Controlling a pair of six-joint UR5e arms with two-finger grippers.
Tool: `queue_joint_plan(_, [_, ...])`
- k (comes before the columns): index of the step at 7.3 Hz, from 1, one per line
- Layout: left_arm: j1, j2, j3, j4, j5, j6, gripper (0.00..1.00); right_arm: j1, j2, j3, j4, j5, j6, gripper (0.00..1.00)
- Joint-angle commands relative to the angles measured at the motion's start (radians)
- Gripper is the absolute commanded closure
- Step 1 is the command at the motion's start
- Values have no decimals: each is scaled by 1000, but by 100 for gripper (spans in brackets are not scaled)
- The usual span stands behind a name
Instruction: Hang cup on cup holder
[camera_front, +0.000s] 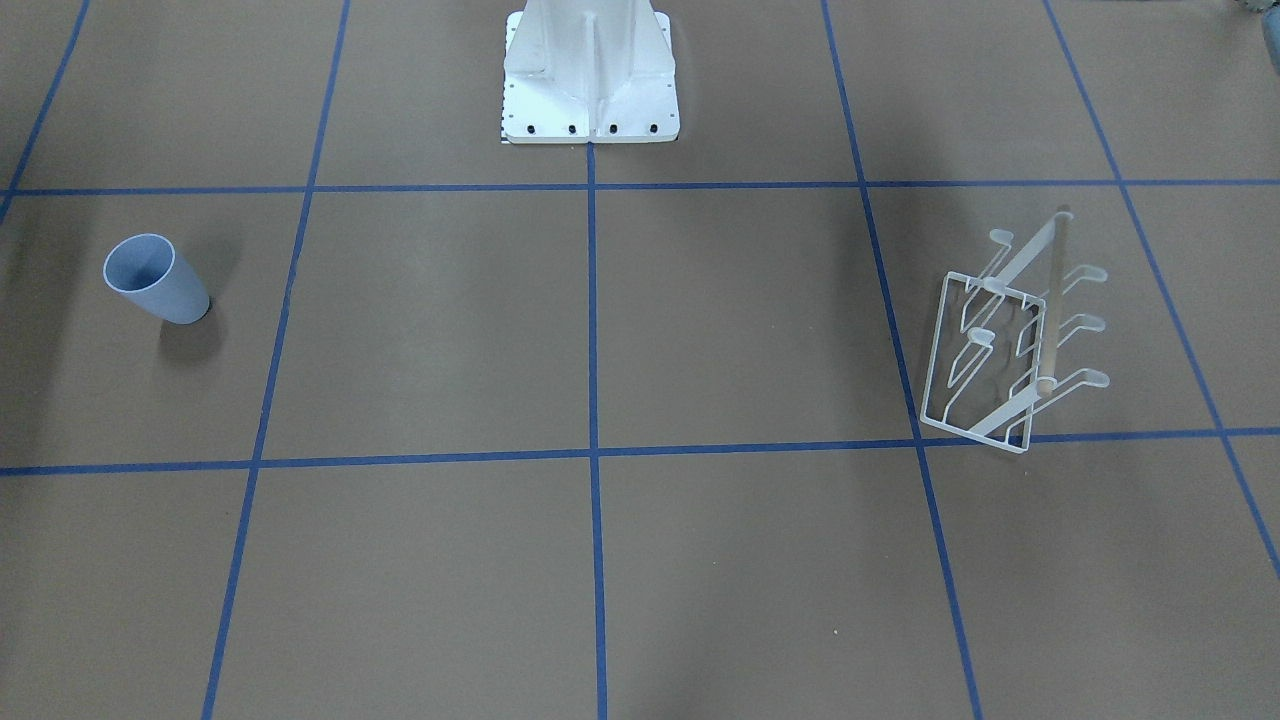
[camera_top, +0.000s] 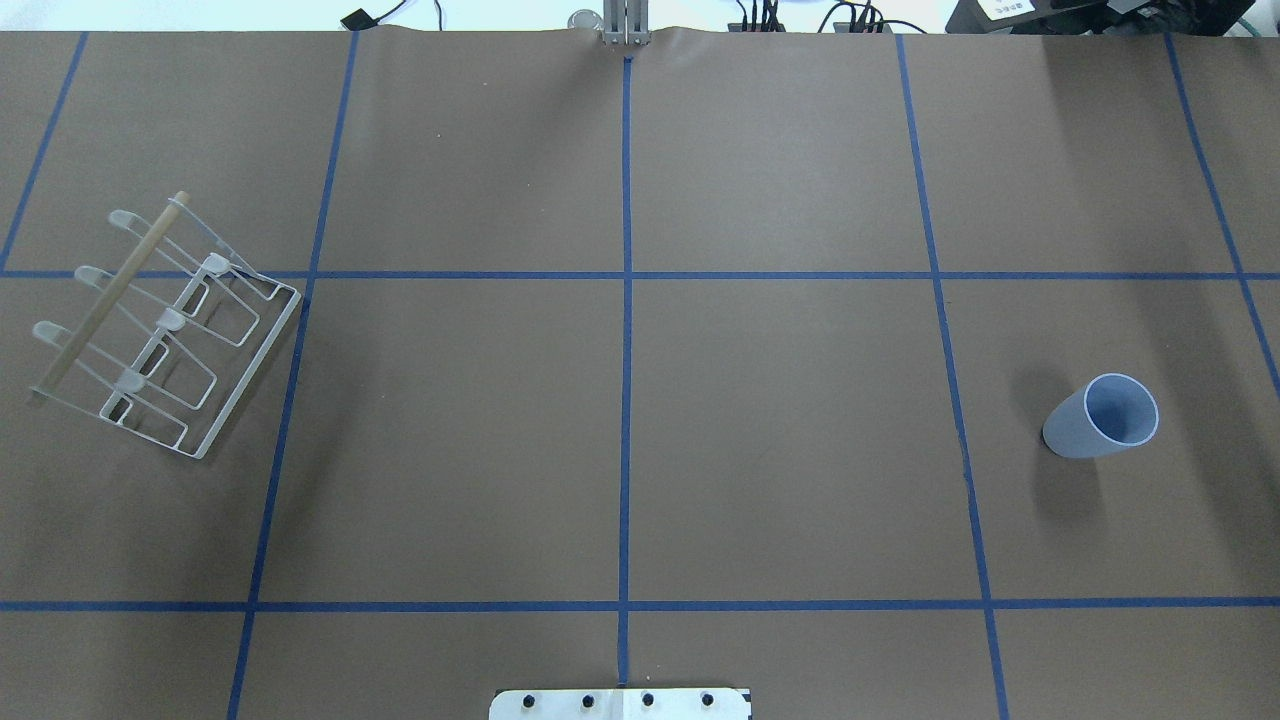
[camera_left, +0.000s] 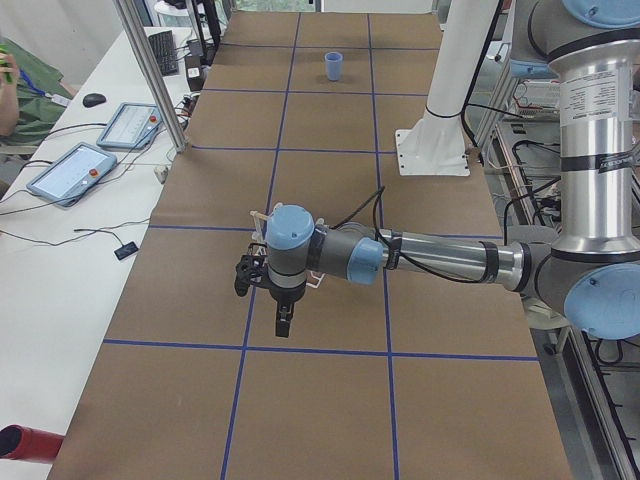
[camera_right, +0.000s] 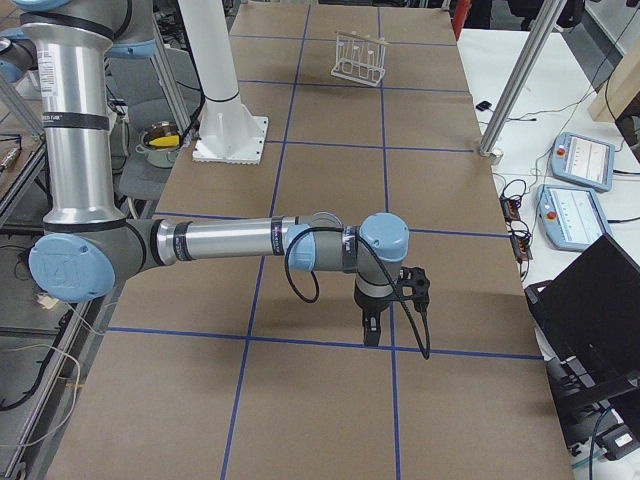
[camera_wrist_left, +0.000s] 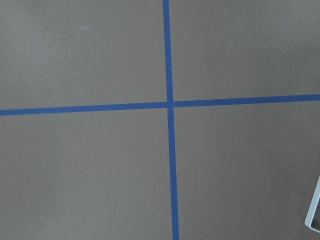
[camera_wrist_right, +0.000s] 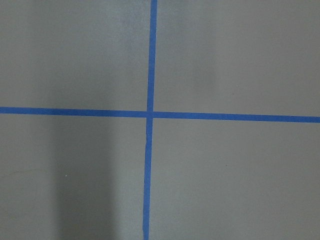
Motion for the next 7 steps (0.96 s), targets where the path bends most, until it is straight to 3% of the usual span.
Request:
queue_joint_plan(1, [0,16,0,-1,0,0,2,0,0,0,2,-1,-2,0])
queue_joint_plan(5, [-2,16,-4,0,-1,-3,2,0,0,6,5,-5,-2,0])
queue_joint_plan(7, [1,15,-24,0,3,0,2,-36,21,63,9,-14,-19,0])
